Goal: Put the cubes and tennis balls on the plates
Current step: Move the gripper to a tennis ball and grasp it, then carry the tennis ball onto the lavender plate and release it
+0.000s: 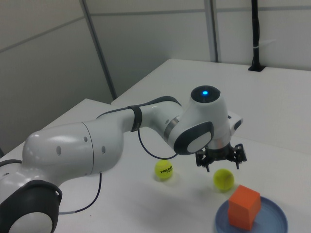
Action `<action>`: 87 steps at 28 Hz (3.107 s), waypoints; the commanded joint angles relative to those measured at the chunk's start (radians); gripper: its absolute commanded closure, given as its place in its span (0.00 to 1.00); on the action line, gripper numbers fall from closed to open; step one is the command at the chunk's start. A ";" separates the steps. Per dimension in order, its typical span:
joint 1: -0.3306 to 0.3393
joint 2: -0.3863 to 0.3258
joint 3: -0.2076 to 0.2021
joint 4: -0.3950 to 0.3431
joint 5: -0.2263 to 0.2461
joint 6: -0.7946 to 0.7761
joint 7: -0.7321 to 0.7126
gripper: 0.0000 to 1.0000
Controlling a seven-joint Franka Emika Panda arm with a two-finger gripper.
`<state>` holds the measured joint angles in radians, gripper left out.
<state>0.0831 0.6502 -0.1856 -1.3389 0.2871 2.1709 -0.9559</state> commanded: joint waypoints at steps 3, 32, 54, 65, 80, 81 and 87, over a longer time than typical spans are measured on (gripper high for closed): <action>-0.009 0.014 0.008 0.003 0.011 -0.022 -0.037 0.00; 0.041 -0.072 0.026 0.009 0.001 -0.175 -0.028 1.00; 0.202 -0.221 0.572 -0.166 -0.480 -0.197 1.049 1.00; 0.254 -0.170 0.580 -0.206 -0.508 -0.076 1.108 1.00; 0.294 -0.090 0.580 -0.198 -0.565 -0.002 1.157 0.01; 0.294 -0.090 0.580 -0.200 -0.563 -0.003 1.157 0.00; 0.282 -0.113 0.578 -0.197 -0.551 -0.013 1.163 0.00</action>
<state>0.3752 0.5641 0.3938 -1.5296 -0.2545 2.1456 0.1812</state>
